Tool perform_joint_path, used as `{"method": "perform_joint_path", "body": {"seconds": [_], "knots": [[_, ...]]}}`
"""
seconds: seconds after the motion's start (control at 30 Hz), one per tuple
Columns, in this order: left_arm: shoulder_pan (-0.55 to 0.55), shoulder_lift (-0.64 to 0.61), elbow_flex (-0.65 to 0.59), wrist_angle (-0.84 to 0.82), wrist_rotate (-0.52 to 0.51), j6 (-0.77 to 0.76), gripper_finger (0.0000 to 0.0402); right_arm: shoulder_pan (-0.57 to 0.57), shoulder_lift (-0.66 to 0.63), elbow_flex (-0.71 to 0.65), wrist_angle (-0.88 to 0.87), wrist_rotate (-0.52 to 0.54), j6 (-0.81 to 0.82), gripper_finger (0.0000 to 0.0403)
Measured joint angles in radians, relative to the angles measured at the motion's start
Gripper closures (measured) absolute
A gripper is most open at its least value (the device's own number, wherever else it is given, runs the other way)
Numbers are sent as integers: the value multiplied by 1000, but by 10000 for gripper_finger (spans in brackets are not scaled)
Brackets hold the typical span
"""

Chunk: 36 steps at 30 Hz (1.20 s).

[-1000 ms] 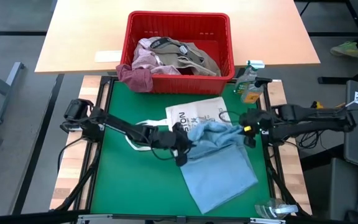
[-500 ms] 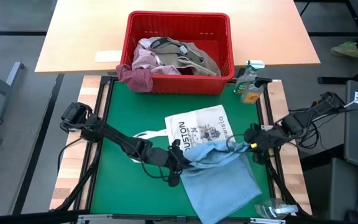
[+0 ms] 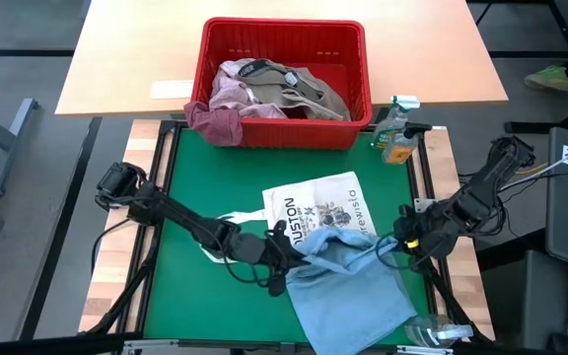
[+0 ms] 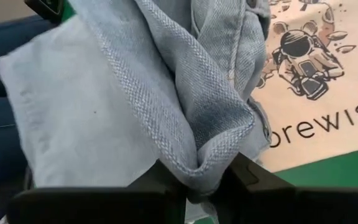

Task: Fold Laundry from Bin
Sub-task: Fold the blue pants from the red laundry basket

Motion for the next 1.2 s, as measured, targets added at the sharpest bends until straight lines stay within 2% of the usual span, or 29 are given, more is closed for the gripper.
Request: {"method": "perform_joint_path", "body": {"seconds": [0.07, 0.23, 0.53, 0.87, 1.2], "knots": [[6, 0, 0, -1, 21, -1, 384, -1, 24, -2, 2, -9, 0, 350], [-4, 1, 0, 0, 124, -2, 384, -1, 107, -3, 38, -148, -4, 350], [-54, 14, 0, 6, 134, -4, 384, -2, 226, -3, 169, -400, -11, 350], [-55, 95, 0, 211, 213, 2, 382, -1, 237, -3, 246, -576, -9, 350], [-78, 96, 0, 188, 238, 2, 382, -1, 267, -3, 285, -596, -77, 350]]}}
